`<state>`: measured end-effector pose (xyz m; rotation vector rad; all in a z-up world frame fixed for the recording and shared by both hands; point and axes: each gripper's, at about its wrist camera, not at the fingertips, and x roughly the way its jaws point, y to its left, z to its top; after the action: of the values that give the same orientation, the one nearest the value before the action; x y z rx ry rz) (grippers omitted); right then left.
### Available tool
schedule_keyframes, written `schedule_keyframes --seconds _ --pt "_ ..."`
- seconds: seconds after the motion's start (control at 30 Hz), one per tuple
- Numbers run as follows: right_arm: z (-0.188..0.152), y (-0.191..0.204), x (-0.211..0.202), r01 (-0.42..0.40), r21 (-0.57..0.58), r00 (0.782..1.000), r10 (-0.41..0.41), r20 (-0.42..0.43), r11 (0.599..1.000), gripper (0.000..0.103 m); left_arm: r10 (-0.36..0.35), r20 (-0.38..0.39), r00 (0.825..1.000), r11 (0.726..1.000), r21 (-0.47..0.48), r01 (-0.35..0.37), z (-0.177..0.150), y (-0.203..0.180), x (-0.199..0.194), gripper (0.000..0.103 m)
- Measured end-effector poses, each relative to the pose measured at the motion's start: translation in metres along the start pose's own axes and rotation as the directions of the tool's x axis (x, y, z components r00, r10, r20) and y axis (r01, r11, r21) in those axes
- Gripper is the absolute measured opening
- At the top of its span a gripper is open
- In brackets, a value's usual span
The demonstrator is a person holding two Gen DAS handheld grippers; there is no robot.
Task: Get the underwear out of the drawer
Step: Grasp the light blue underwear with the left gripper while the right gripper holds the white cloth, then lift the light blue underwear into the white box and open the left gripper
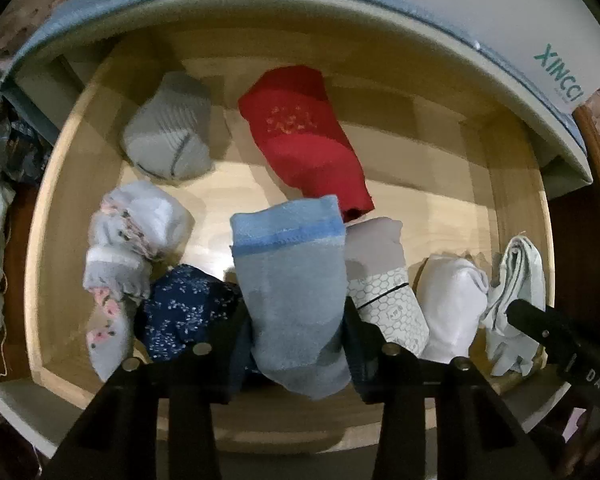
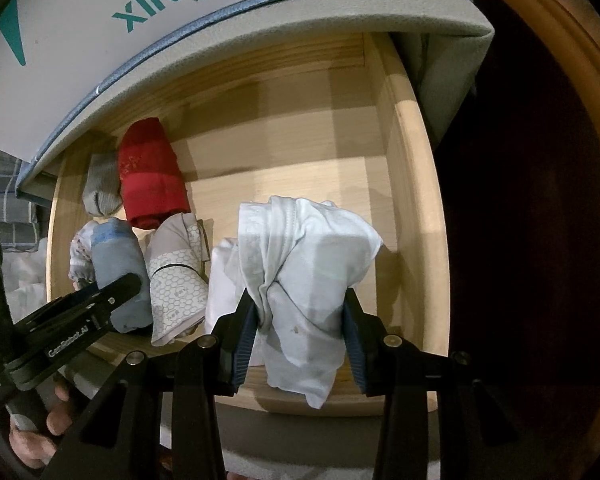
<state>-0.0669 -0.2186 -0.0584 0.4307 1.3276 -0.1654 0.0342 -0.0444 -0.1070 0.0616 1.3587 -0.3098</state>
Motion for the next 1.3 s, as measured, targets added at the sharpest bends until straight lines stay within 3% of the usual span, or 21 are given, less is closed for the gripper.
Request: schedule_keyframes --seconds 0.37,0.63,0.9,1.13,1.2,1.3 --pt "-0.001 0.001 0.001 0.009 0.000 1.000 -0.009 0.001 1.000 0.038 -0.077 0.051 0.996 0.997 0.029 0.076 -0.007 0.007 -0.035 0.040" --pt "-0.001 0.001 0.001 0.011 -0.002 1.000 -0.011 0.001 1.000 0.038 -0.043 0.141 0.989 0.996 0.077 0.033 -0.012 0.006 -0.058 0.040" --pt "-0.001 0.002 0.001 0.016 -0.009 1.000 -0.016 0.001 1.000 0.038 -0.026 0.263 0.964 0.991 0.137 -0.011 -0.019 0.007 -0.097 0.040" --pt "-0.001 0.002 0.001 0.013 -0.007 1.000 -0.014 0.000 1.000 0.038 -0.061 0.408 0.911 0.980 0.198 -0.023 -0.014 0.002 -0.156 0.040" --pt "-0.001 0.002 0.001 0.011 -0.004 1.000 -0.011 0.000 1.000 0.038 -0.079 0.456 0.887 0.977 0.212 -0.022 -0.008 0.001 -0.178 0.040" --pt "-0.002 0.001 0.002 0.006 -0.002 1.000 -0.006 0.000 1.000 0.038 -0.086 0.543 0.835 0.974 0.224 -0.045 0.002 -0.001 -0.209 0.040"
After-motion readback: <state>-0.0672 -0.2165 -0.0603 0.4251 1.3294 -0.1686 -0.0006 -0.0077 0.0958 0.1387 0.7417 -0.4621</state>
